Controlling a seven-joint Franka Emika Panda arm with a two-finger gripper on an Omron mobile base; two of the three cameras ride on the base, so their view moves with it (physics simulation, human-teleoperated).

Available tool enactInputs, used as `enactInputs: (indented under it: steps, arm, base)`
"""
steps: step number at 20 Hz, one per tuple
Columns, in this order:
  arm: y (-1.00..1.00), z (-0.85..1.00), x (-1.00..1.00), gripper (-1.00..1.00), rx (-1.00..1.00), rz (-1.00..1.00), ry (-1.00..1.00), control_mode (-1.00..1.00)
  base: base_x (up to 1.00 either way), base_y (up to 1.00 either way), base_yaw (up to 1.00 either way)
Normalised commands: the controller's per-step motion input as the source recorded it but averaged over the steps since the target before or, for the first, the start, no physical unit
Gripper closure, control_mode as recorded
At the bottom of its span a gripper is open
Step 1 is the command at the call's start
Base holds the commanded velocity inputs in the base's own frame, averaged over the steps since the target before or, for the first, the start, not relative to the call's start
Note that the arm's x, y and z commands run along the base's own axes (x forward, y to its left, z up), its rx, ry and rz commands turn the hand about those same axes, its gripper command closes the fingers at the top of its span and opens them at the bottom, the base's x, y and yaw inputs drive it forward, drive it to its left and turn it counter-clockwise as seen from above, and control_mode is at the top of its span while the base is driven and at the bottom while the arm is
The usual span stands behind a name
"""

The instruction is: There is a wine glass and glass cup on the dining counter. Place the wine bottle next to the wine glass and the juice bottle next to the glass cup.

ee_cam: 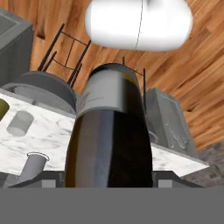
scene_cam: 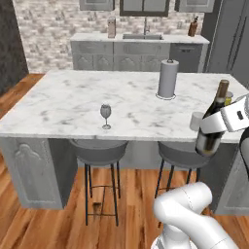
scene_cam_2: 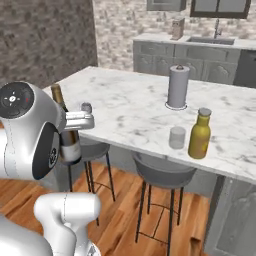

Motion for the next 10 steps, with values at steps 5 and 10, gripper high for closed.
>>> enactInputs:
  steps: [5,10]
  arm:
    - [0.0,0.0,0.0,1.0,0.0,0.0,0.0,1.0]
    - [0.0,0.0,0.0,1.0,0.0,0.0,0.0,1.0]
  base:
    - [0.45,1.0,-0.46]
    - [0.52,0.89,-0.31]
